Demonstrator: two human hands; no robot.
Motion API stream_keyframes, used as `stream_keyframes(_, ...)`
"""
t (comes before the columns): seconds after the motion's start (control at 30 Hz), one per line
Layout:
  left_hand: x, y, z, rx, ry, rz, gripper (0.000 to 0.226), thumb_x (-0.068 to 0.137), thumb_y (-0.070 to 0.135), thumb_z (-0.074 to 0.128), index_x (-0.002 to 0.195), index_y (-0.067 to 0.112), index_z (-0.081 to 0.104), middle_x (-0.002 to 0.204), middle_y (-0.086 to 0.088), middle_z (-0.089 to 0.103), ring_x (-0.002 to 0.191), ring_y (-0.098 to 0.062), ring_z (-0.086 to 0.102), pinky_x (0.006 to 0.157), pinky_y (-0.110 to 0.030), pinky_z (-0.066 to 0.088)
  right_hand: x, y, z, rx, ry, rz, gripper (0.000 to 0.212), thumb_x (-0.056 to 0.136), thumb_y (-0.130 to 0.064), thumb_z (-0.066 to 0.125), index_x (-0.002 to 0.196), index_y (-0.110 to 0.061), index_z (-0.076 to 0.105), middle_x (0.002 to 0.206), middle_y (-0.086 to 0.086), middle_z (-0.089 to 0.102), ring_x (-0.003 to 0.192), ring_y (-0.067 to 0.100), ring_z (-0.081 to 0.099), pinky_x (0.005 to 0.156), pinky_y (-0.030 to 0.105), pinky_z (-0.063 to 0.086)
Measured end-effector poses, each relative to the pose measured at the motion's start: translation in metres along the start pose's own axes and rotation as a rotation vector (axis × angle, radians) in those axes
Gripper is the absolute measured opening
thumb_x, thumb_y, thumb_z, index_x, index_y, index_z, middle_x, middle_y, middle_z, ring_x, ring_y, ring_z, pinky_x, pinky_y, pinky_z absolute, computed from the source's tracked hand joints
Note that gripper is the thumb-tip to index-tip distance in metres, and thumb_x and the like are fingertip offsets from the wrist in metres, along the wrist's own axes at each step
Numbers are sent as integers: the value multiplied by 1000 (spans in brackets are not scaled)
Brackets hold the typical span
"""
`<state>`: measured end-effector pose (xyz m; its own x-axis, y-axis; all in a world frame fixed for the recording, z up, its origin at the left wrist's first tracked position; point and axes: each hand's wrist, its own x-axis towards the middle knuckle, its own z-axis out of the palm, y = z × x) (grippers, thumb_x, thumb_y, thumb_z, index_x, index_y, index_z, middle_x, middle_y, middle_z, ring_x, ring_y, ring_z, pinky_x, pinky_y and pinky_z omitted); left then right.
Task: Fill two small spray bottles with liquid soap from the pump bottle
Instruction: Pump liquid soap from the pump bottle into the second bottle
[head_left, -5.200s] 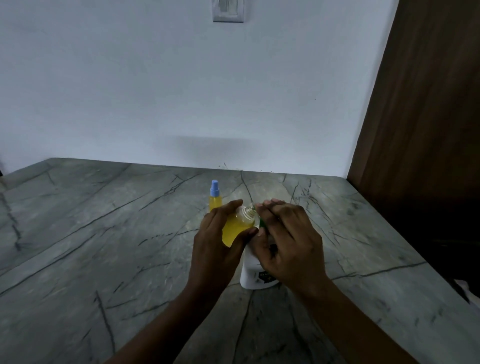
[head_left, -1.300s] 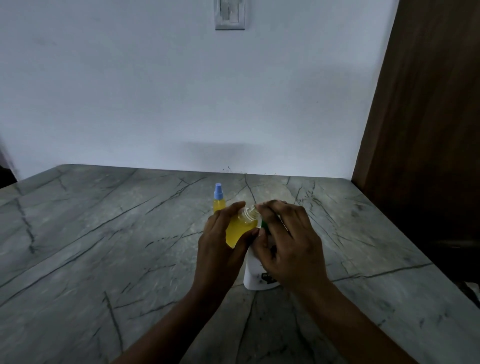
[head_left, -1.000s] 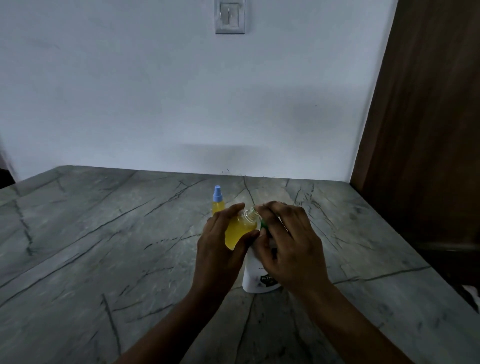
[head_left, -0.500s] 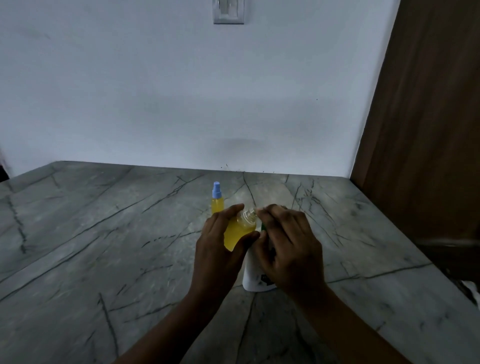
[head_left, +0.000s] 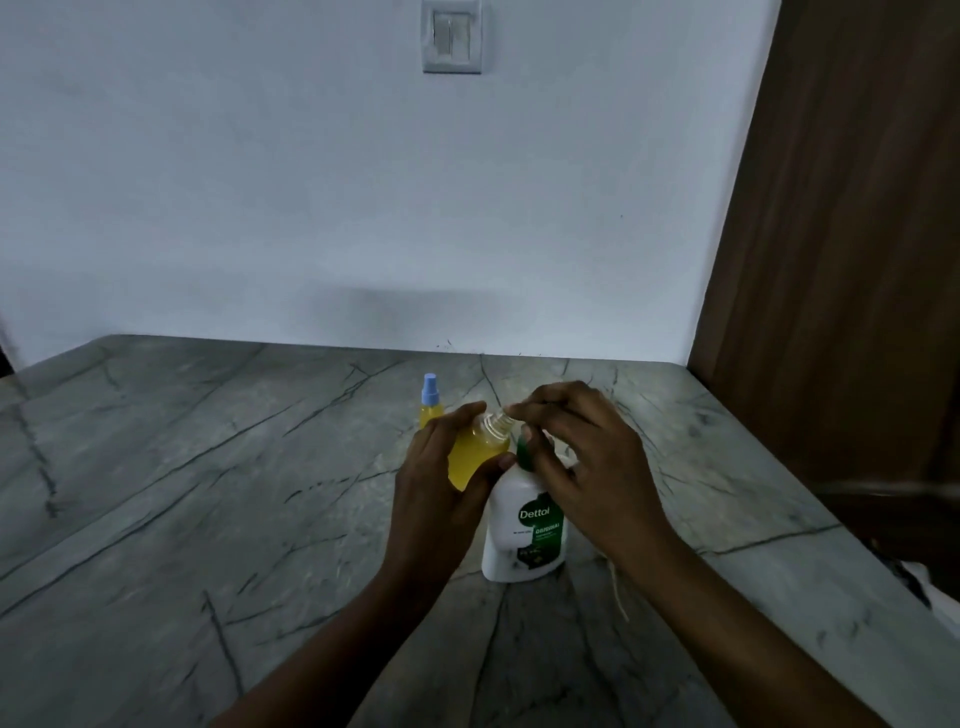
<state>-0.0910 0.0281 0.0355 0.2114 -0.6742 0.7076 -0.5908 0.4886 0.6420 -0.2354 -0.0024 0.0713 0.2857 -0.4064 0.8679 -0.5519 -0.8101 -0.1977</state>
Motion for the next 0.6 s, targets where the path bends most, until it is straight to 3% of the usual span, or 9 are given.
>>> stream_keyframes(0.1,4,2,-3,24,-17,4,45,77,28,70,119,27,53,109,9,56,97,-7,55,77,-16,43,4,1,-5,75,-26,47,21,85,-14,59,100,-13,73,99,-1,60,92,13,60,76,22,49)
stream_keyframes(0.2,8,2,-6,37,-62,20,45,77,28,70,117,32,50,107,15,53,95,-3,53,77,-13,41,5,-5,-7,63,-3,91,20,83,-14,61,98,-14,74,96,-2,61,91,10,59,75,21,48)
stream_keyframes(0.3,11,0,-7,25,-94,21,45,77,29,70,116,36,48,104,26,49,96,9,50,76,-5,38,4,-11,-7,44,-3,147,20,82,-16,61,97,-15,74,96,-4,60,90,7,57,76,14,45)
stream_keyframes(0.47,6,-5,-7,-28,-91,-5,42,77,30,69,116,32,53,108,16,56,99,4,54,76,-4,39,2,-13,-14,100,-27,274,24,82,-13,71,106,-18,70,101,-12,56,96,-3,50,82,1,38)
stream_keyframes(0.53,3,-6,-5,-49,-87,-20,42,77,31,69,116,30,53,110,12,59,98,1,56,77,-11,41,-1,-13,-15,67,-8,252,25,84,-21,67,108,-17,69,106,-8,60,98,-1,53,83,5,40)
stream_keyframes(0.6,1,-7,-4,-69,-85,-27,42,76,37,66,116,33,52,109,14,59,98,1,56,77,-11,41,-5,-14,-11,-21,-8,200,29,87,-30,58,109,-15,68,110,-3,63,100,7,58,84,17,48)
